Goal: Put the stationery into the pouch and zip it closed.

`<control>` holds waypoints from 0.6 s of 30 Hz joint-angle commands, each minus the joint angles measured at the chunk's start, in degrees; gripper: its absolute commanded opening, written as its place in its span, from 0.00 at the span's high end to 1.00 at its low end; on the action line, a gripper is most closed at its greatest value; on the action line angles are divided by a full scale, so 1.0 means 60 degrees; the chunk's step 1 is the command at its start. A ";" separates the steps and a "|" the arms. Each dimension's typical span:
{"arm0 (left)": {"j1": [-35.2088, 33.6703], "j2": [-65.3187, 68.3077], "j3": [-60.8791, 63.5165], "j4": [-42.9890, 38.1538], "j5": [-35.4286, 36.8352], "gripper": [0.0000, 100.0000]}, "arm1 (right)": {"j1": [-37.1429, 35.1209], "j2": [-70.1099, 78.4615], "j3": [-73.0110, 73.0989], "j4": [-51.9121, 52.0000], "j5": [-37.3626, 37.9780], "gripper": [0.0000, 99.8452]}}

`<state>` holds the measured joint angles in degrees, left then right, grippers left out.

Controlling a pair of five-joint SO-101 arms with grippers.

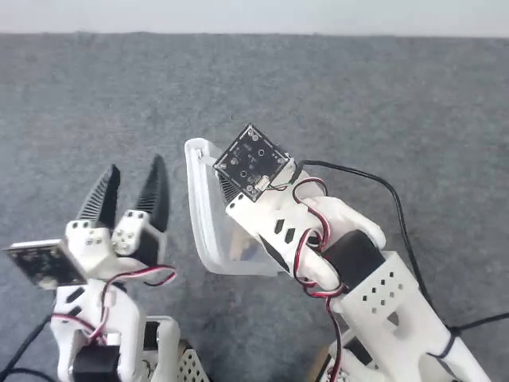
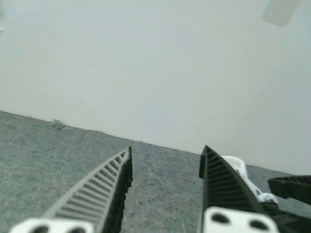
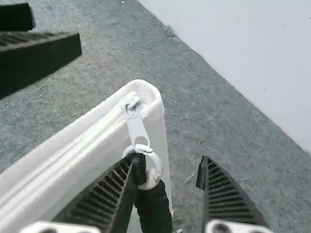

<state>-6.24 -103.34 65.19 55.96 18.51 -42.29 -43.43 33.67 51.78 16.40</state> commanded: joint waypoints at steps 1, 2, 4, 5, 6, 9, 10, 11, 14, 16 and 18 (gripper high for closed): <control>0.0952 -0.0132 -0.0388 0.0088 -0.0103 0.77 | 0.0168 0.0242 0.0659 0.0066 -0.0103 0.82; 0.1158 -0.0132 -0.0242 0.0044 -0.0366 0.77 | 0.0168 0.0242 0.0659 0.0081 -0.0117 0.82; 0.1436 -0.0132 0.0051 -0.0059 -0.0835 0.77 | 0.0168 0.0168 0.0659 0.0227 -0.0103 0.82; 0.1480 -0.0117 0.0256 -0.0220 -0.0967 0.77 | 0.0154 0.0139 0.0630 0.0344 -0.0103 0.82; 0.1451 -0.0117 0.0462 -0.0425 -0.1011 0.77 | 0.0154 0.0125 0.0586 0.0462 -0.0103 0.82; 0.1451 -0.0117 0.1077 -0.1011 -0.1172 0.77 | 0.0154 0.0110 0.0381 0.0784 -0.0103 0.82; 0.1451 -0.0117 0.1209 -0.1099 -0.1348 0.77 | 0.0154 0.0110 0.0308 0.0916 -0.0103 0.82; 0.1451 -0.0117 0.1311 -0.1201 -0.1436 0.77 | 0.0154 0.0110 0.0264 0.1048 -0.0103 0.82; 0.1201 -0.0103 0.1487 -0.1260 -0.1538 0.77 | -0.0139 -0.0081 0.0000 0.1560 -0.0103 0.82; 0.0850 -0.0103 0.1502 -0.1260 -0.1495 0.77 | -0.0462 -0.0491 -0.0073 0.1941 -0.0103 0.82; 0.0586 -0.0103 0.1502 -0.1260 -0.1495 0.77 | -0.0842 -0.1092 -0.0073 0.2205 -0.0088 0.82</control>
<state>-0.97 -103.52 73.63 49.10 10.33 -44.66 -47.65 33.32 60.48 16.57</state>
